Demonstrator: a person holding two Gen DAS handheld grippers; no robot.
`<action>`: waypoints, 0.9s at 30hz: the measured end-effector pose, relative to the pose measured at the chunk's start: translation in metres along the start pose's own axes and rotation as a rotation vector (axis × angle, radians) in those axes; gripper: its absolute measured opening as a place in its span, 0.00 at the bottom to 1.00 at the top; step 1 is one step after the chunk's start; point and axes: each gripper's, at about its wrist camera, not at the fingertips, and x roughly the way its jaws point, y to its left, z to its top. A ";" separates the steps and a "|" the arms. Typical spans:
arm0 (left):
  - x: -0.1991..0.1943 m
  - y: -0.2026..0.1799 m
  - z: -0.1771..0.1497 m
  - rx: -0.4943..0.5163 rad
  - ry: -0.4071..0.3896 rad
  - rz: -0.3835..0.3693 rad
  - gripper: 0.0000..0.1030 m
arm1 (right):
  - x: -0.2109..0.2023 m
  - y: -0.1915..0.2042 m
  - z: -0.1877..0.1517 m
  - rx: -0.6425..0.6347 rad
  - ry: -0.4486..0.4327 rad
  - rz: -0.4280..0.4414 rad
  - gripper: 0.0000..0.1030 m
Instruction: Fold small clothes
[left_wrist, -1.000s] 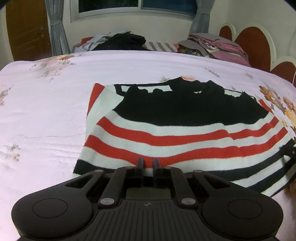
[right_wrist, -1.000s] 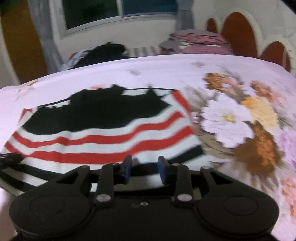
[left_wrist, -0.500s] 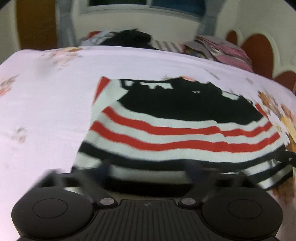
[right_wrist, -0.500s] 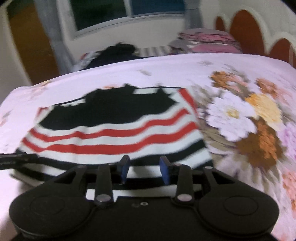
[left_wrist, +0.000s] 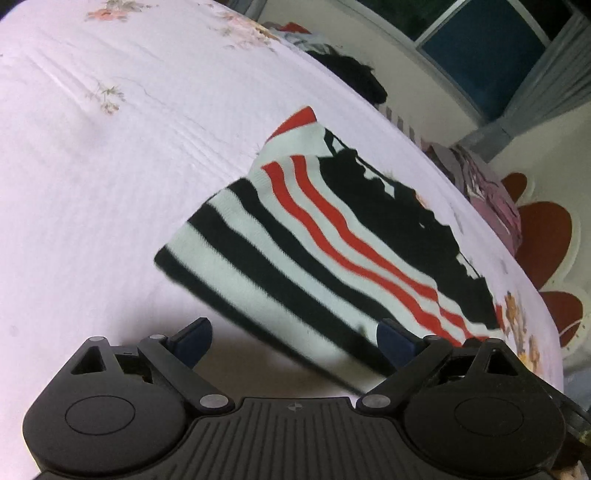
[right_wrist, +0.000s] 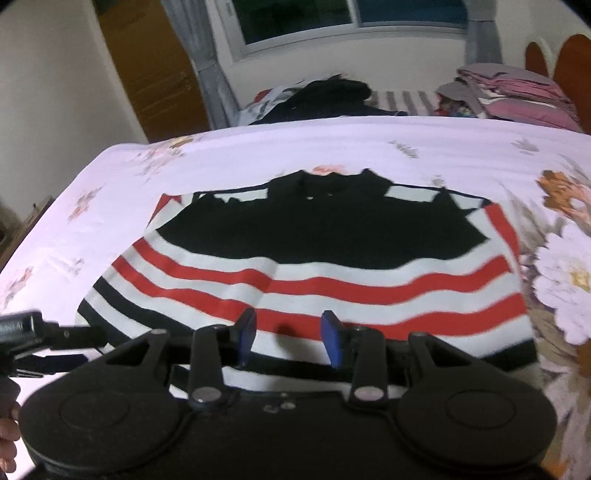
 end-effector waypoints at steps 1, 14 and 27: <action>0.004 0.001 0.000 -0.009 -0.007 -0.006 0.92 | 0.003 0.002 0.001 -0.003 0.003 0.003 0.37; 0.052 0.022 0.022 -0.173 -0.085 -0.158 0.37 | 0.039 0.012 -0.005 -0.056 0.031 -0.125 0.39; 0.020 -0.021 0.032 0.000 -0.203 -0.177 0.20 | 0.032 0.013 -0.005 -0.024 0.009 -0.121 0.42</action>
